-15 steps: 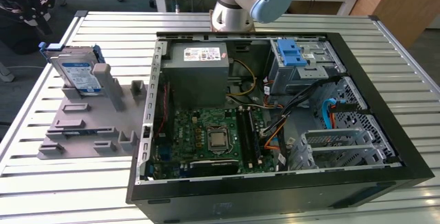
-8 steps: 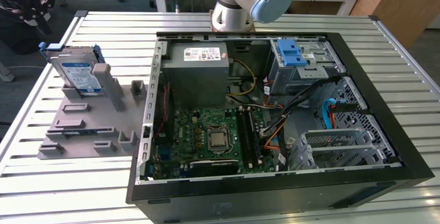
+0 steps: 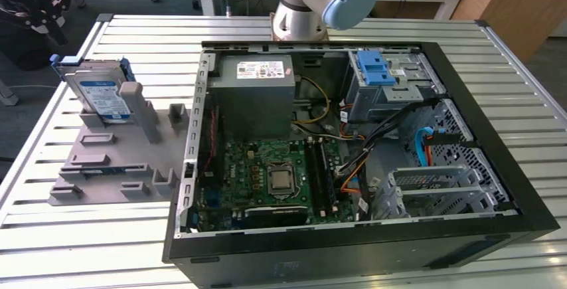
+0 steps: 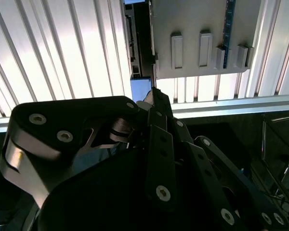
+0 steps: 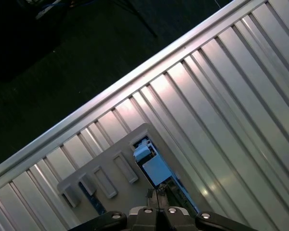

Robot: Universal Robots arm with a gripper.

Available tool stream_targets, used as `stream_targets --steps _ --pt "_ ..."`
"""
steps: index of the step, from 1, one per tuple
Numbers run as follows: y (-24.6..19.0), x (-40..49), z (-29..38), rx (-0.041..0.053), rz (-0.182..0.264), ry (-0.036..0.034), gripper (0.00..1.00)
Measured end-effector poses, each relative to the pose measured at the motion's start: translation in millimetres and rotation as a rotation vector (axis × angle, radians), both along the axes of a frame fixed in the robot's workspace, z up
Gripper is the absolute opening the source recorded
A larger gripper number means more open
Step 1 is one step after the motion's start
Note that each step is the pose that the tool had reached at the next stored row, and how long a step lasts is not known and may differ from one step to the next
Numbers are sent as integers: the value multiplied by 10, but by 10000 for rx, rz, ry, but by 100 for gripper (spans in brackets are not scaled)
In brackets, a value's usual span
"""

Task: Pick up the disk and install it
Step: 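Pick up the disk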

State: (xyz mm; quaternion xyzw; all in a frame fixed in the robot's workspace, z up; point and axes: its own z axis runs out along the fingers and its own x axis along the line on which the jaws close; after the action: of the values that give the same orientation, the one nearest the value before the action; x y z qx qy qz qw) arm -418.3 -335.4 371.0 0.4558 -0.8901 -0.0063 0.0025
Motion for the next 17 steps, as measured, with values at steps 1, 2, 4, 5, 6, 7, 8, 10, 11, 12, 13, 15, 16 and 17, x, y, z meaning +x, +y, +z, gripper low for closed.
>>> stream_targets --steps 1,2,4,5,6,7,8,10,11,12,13,15,16,17 --pt "0 0 0 0 42 0 11" --pt "0 0 0 0 83 0 11" --pt "0 0 0 0 158 0 11" --pt "0 0 0 0 190 0 11" --pt "0 0 0 0 222 0 11" --pt "0 0 0 0 254 0 11" --pt "0 0 0 0 285 0 11" --pt "0 0 0 0 346 0 11" --pt "0 0 0 0 380 0 11" --pt "0 0 0 0 411 0 11" --pt "0 0 0 0 441 0 11" --pt "0 0 0 0 500 0 11" --pt "0 0 0 0 529 0 11" --pt "0 0 0 0 558 0 11"
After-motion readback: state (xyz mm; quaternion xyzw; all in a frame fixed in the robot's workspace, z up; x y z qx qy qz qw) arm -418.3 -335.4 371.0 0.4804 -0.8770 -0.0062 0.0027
